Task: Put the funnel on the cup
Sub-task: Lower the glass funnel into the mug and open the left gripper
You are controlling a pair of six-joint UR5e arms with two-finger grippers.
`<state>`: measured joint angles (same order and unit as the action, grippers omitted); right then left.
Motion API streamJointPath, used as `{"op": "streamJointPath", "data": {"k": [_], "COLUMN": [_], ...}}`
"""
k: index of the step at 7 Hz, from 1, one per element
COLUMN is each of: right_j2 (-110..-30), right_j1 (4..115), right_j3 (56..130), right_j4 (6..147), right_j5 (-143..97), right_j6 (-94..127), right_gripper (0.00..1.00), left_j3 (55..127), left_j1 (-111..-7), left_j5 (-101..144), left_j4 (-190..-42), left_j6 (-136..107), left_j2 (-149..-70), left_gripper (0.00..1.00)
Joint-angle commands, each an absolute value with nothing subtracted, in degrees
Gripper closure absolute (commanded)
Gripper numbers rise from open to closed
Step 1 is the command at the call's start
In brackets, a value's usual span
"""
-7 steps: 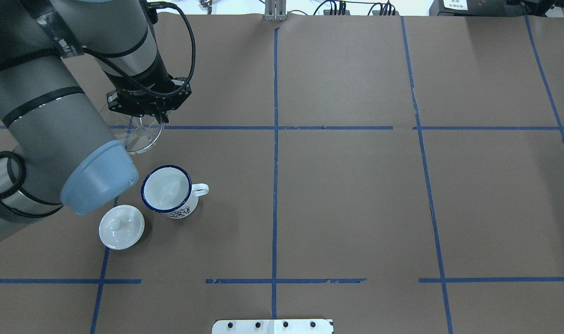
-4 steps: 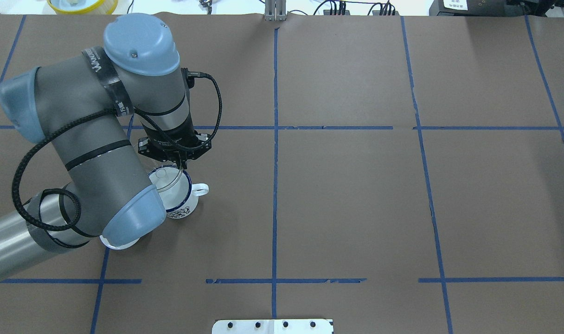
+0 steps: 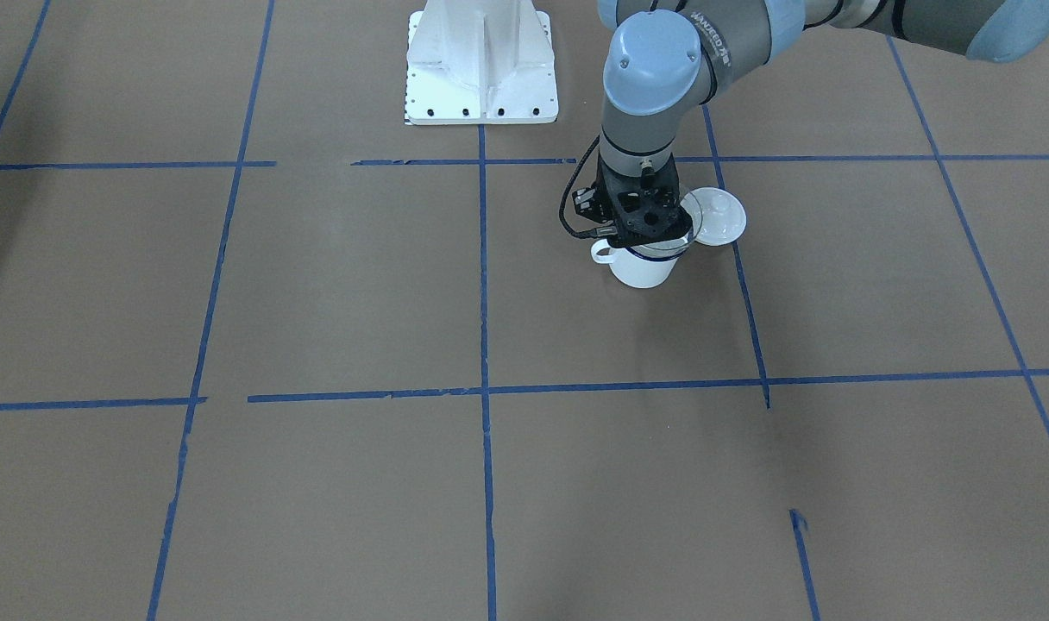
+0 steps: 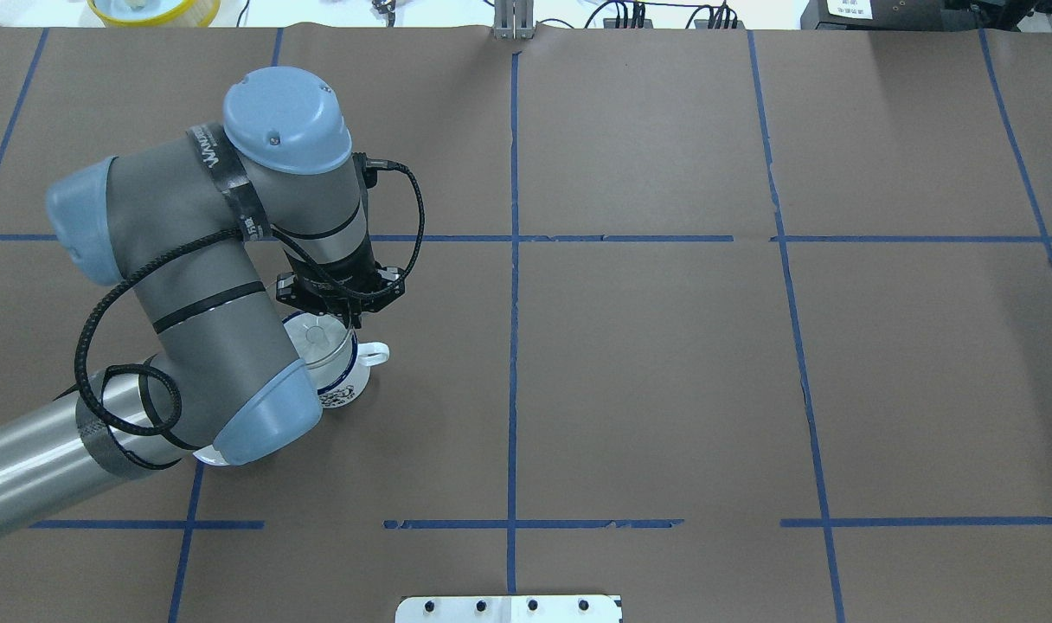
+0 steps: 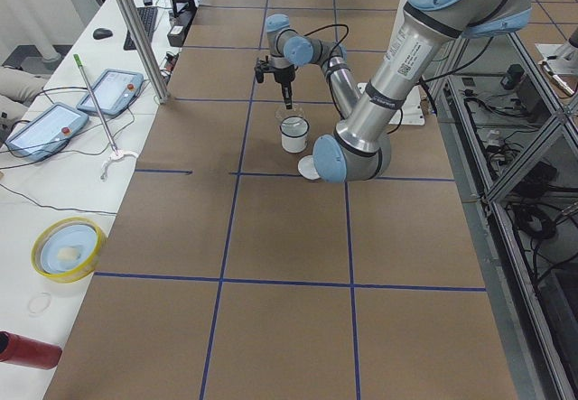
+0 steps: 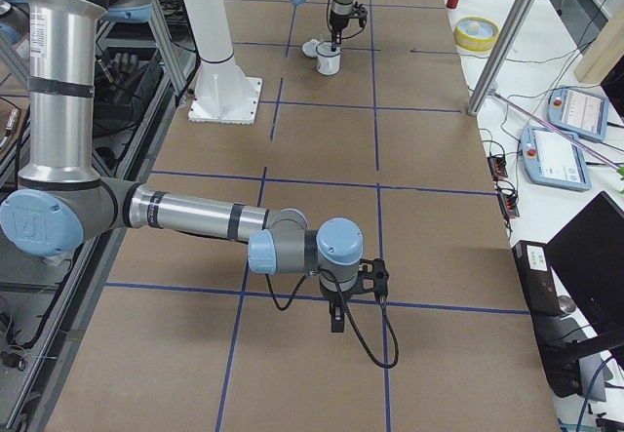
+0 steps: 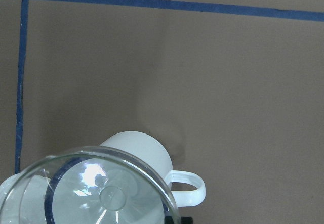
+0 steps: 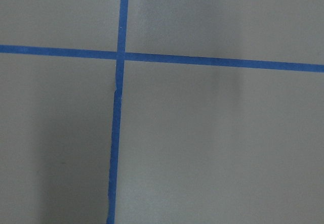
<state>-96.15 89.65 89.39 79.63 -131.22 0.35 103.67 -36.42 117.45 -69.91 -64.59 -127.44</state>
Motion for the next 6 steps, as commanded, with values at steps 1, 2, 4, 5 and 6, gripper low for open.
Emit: {"op": "streamJointPath", "data": {"k": [1, 2, 4, 5, 6], "right_j2": [-96.15, -96.15, -96.15, -96.15, -96.15], "right_j1": [89.65, 89.65, 89.65, 89.65, 89.65], "right_j3": [89.38, 89.38, 89.38, 89.38, 89.38], "right_j4": [79.63, 79.63, 79.63, 79.63, 79.63], "right_j5": [-131.22, -131.22, -131.22, -131.22, -131.22], "right_j6": [0.35, 0.35, 0.35, 0.35, 0.35], "right_gripper": [0.00, 0.00, 0.00, 0.00, 0.00], "left_j3": [103.71, 103.80, 104.23, 104.59, 106.24], "left_j1": [-35.95, -35.86, -35.51, -35.42, -35.51], "left_j5": [117.42, 117.42, 117.51, 117.51, 117.25], "left_j4": [-73.56, -73.56, -73.65, -73.65, -73.57], "left_j6": [-64.60, -64.51, -64.42, -64.51, -64.25], "left_j2": [-125.07, -125.07, -125.07, -125.16, -124.81], "left_gripper": [1.00, 0.87, 0.71, 0.27, 0.00]}}
